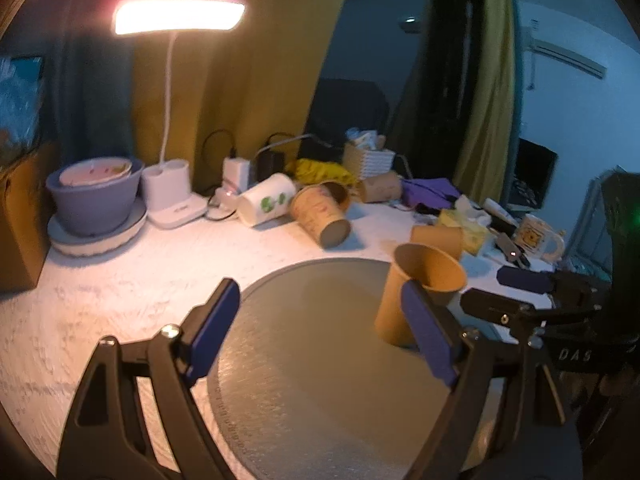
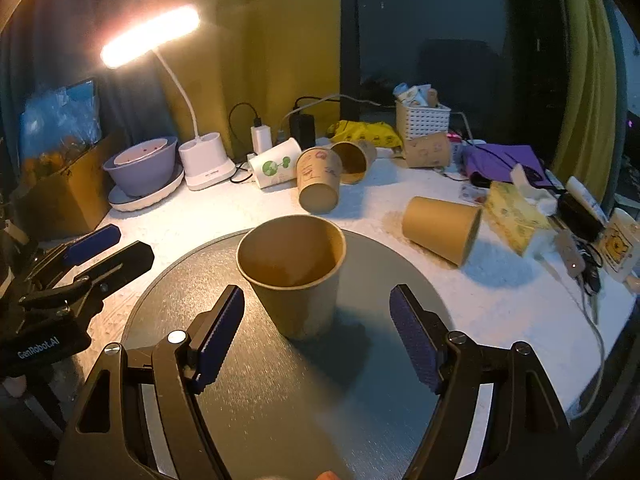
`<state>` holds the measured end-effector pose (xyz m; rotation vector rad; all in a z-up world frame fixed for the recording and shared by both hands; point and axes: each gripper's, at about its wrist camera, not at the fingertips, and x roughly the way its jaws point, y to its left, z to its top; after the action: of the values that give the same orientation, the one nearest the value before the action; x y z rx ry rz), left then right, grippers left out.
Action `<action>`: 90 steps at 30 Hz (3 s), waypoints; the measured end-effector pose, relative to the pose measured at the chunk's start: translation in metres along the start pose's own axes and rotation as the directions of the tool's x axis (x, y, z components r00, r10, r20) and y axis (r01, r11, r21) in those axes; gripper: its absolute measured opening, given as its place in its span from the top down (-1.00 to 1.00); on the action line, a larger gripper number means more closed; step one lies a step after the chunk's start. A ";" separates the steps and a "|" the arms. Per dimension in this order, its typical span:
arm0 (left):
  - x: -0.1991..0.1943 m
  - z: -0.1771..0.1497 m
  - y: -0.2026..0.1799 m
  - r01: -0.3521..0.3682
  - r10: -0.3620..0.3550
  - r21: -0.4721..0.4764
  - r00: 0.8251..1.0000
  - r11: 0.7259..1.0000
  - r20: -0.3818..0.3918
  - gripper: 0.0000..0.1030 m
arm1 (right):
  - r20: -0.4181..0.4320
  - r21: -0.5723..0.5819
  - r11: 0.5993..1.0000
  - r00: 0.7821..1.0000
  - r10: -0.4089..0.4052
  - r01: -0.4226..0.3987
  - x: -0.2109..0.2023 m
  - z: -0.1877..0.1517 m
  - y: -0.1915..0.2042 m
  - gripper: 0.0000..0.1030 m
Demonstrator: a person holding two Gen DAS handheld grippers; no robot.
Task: Flip cup upright
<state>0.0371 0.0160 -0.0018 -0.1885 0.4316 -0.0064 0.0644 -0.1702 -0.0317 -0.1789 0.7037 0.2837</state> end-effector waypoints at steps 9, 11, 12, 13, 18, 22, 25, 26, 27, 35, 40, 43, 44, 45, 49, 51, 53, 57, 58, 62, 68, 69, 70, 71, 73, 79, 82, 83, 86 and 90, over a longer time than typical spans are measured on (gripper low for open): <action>-0.016 0.000 -0.026 0.080 -0.085 0.101 0.995 0.992 0.046 -0.63 | 0.051 -0.007 0.999 0.998 -0.039 0.039 -0.033 0.001 -0.005 -0.52; -0.016 0.001 -0.029 0.094 -0.098 0.101 0.995 0.990 0.032 -0.63 | 0.070 -0.004 0.999 0.997 -0.043 0.044 -0.043 0.003 -0.007 -0.52; -0.017 0.003 -0.030 0.100 -0.103 0.096 0.994 0.990 0.025 -0.63 | 0.086 -0.001 0.999 0.995 -0.046 0.047 -0.050 0.005 -0.008 -0.52; -0.020 0.006 -0.032 0.107 -0.110 0.086 0.994 0.991 0.024 -0.63 | 0.097 0.003 0.999 0.994 -0.049 0.049 -0.055 0.006 -0.009 -0.52; -0.043 0.021 -0.052 0.118 -0.125 0.133 0.991 0.984 0.048 -0.64 | 0.159 0.012 0.998 0.985 -0.060 0.059 -0.086 0.016 -0.014 -0.52; -0.068 0.038 -0.070 0.112 -0.129 0.158 0.987 0.981 0.099 -0.81 | 0.206 0.012 0.998 0.977 -0.058 0.057 -0.111 0.023 -0.015 -0.52; -0.084 0.050 -0.076 0.110 -0.132 0.153 0.981 0.982 0.143 -0.87 | 0.233 0.009 0.998 0.971 -0.059 0.058 -0.125 0.028 -0.016 -0.52; -0.090 0.054 -0.079 0.099 -0.124 0.152 0.979 0.983 0.161 -0.87 | 0.241 0.008 0.998 0.969 -0.062 0.062 -0.130 0.028 -0.016 -0.52; -0.092 0.057 -0.080 0.089 -0.115 0.149 0.979 0.985 0.171 -0.87 | 0.248 0.007 0.998 0.967 -0.065 0.066 -0.133 0.029 -0.016 -0.52; -0.094 0.067 -0.069 0.036 -0.060 0.129 0.981 0.991 0.186 -0.87 | 0.256 0.007 0.996 0.963 -0.085 0.086 -0.137 0.031 -0.016 -0.52; -0.088 0.068 -0.064 0.040 -0.060 0.121 0.985 0.992 0.164 -0.87 | 0.242 0.006 0.997 0.967 -0.076 0.077 -0.131 0.031 -0.015 -0.52; -0.087 0.067 -0.064 0.042 -0.063 0.128 0.984 0.991 0.164 -0.87 | 0.236 -0.001 0.997 0.969 -0.071 0.073 -0.128 0.031 -0.013 -0.52; -0.085 0.067 -0.063 0.044 -0.065 0.130 0.985 0.991 0.162 -0.87 | 0.235 -0.001 0.997 0.970 -0.070 0.073 -0.127 0.031 -0.013 -0.52; -0.085 0.066 -0.064 0.045 -0.067 0.133 0.985 0.990 0.160 -0.87 | 0.234 -0.001 0.997 0.970 -0.071 0.073 -0.127 0.031 -0.014 -0.52; -0.084 0.065 -0.064 0.052 -0.072 0.133 0.985 0.990 0.155 -0.87 | 0.232 0.005 0.997 0.970 -0.072 0.073 -0.127 0.031 -0.016 -0.52; -0.084 0.065 -0.064 0.054 -0.074 0.126 0.984 0.991 0.161 -0.87 | 0.233 0.007 0.997 0.970 -0.073 0.073 -0.127 0.030 -0.017 -0.52; -0.086 0.063 -0.066 0.058 -0.077 0.124 0.984 0.991 0.163 -0.87 | 0.231 0.007 0.997 0.970 -0.072 0.072 -0.126 0.030 -0.017 -0.52; -0.086 0.063 -0.067 0.058 -0.078 0.127 0.984 0.990 0.162 -0.87 | 0.232 0.006 0.997 0.970 -0.072 0.073 -0.126 0.031 -0.017 -0.52; -0.086 0.063 -0.067 0.059 -0.080 0.128 0.984 0.990 0.162 -0.87 | 0.231 0.006 0.997 0.970 -0.073 0.073 -0.126 0.031 -0.017 -0.52; -0.086 0.063 -0.068 0.057 -0.078 0.128 0.983 0.990 0.165 -0.87 | 0.231 0.007 0.997 0.970 -0.073 0.074 -0.126 0.031 -0.016 -0.52; -0.087 0.064 -0.067 0.055 -0.076 0.128 0.983 0.990 0.167 -0.87 | 0.229 0.006 0.997 0.971 -0.072 0.073 -0.125 0.029 -0.016 -0.52; -0.088 0.065 -0.066 0.055 -0.077 0.128 0.983 0.990 0.168 -0.87 | 0.229 0.006 0.997 0.971 -0.072 0.073 -0.125 0.030 -0.016 -0.52; -0.088 0.065 -0.066 0.054 -0.076 0.127 0.982 0.990 0.171 -0.87 | 0.229 0.006 0.997 0.971 -0.073 0.073 -0.126 0.029 -0.016 -0.52; -0.089 0.067 -0.064 0.055 -0.077 0.127 0.982 0.990 0.171 -0.87 | 0.229 0.007 0.997 0.971 -0.073 0.074 -0.125 0.030 -0.016 -0.52; -0.089 0.068 -0.064 0.056 -0.078 0.126 0.982 0.990 0.173 -0.87 | 0.230 0.007 0.997 0.971 -0.072 0.072 -0.126 0.029 -0.016 -0.52; -0.088 0.068 -0.064 0.054 -0.076 0.128 0.982 0.990 0.170 -0.87 | 0.229 0.007 0.997 0.971 -0.072 0.072 -0.125 0.030 -0.017 -0.52; -0.089 0.068 -0.062 0.054 -0.075 0.124 0.982 0.991 0.173 -0.87 | 0.229 0.008 0.997 0.971 -0.072 0.072 -0.125 0.029 -0.017 -0.52; -0.089 0.069 -0.062 0.054 -0.075 0.124 0.982 0.991 0.173 -0.87 | 0.228 0.007 0.997 0.971 -0.071 0.072 -0.125 0.030 -0.017 -0.52; -0.089 0.070 -0.059 0.055 -0.077 0.125 0.982 0.991 0.174 -0.87 | 0.228 0.005 0.997 0.971 -0.070 0.071 -0.125 0.030 -0.017 -0.52; -0.088 0.070 -0.058 0.057 -0.078 0.128 0.982 0.990 0.172 -0.87 | 0.227 0.006 0.997 0.971 -0.070 0.071 -0.125 0.029 -0.017 -0.52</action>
<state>-0.0115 -0.0247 0.1081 -0.0819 0.2464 -0.0822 -0.0032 -0.2031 0.0731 -0.1699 0.4688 0.2326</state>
